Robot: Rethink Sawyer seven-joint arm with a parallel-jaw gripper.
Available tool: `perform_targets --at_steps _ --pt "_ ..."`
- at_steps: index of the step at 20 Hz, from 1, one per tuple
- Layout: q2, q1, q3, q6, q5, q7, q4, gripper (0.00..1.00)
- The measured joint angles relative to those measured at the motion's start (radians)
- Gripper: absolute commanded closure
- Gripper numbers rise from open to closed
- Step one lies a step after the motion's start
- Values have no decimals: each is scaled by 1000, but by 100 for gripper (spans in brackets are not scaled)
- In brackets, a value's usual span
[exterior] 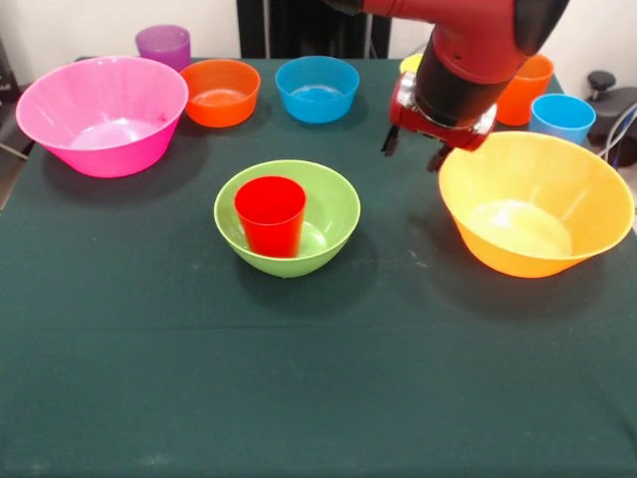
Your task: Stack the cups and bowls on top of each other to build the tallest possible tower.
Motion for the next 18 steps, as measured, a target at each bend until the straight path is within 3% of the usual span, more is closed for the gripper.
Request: perform_targets --at_steps 11,18 --pt "-154 0 -6 86 29 0 36 0" --pt "-182 1 -12 91 42 0 36 0"
